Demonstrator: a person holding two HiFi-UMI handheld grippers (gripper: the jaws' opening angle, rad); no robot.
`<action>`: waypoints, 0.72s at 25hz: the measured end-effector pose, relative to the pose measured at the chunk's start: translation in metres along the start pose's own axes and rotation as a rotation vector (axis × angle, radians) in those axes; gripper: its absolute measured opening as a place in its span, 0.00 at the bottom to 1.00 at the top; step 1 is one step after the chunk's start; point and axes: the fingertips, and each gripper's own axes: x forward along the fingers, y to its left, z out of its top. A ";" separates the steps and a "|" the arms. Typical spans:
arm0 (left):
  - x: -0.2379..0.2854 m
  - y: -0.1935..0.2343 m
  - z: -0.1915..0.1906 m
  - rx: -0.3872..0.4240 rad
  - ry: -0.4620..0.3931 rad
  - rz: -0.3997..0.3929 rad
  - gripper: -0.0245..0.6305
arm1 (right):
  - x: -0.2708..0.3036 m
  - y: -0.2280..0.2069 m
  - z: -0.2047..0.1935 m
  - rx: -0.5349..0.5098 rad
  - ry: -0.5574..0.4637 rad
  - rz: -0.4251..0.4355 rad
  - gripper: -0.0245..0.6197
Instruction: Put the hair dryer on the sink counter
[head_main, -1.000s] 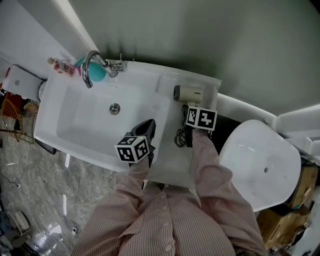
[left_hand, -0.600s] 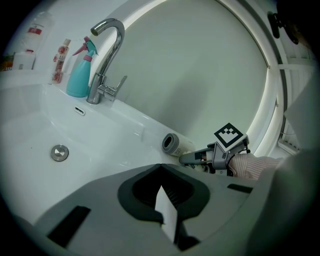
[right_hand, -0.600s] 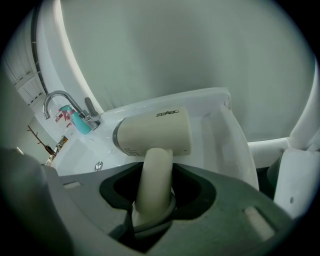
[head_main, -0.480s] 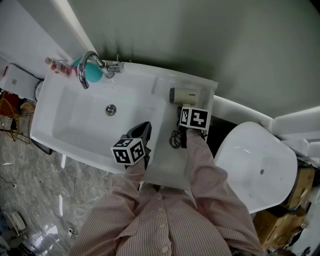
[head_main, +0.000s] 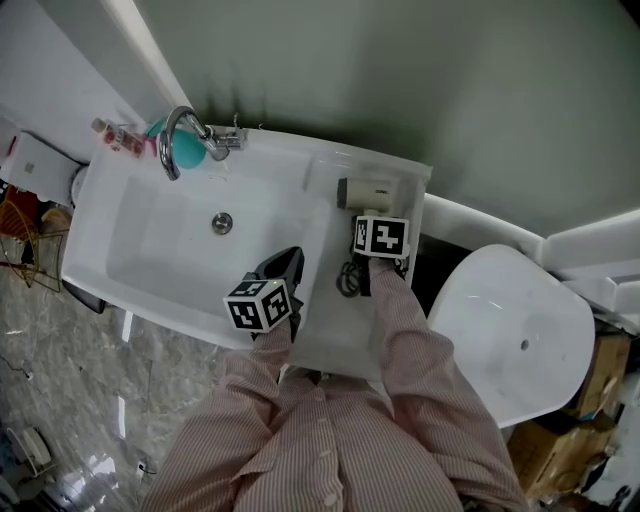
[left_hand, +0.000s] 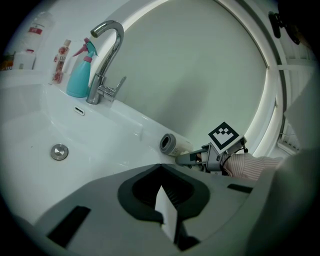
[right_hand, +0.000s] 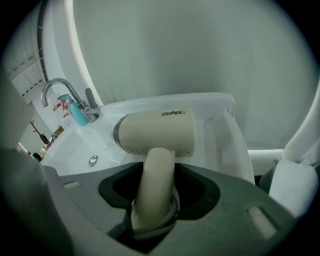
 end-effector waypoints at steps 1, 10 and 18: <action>-0.001 -0.001 0.000 0.000 -0.002 -0.001 0.04 | -0.001 0.000 0.000 -0.004 0.000 -0.007 0.32; -0.010 -0.005 0.002 0.008 -0.020 -0.007 0.04 | -0.014 0.003 0.001 -0.051 -0.040 -0.033 0.37; -0.025 -0.012 0.006 0.028 -0.048 -0.023 0.04 | -0.042 0.009 0.007 -0.081 -0.171 0.016 0.37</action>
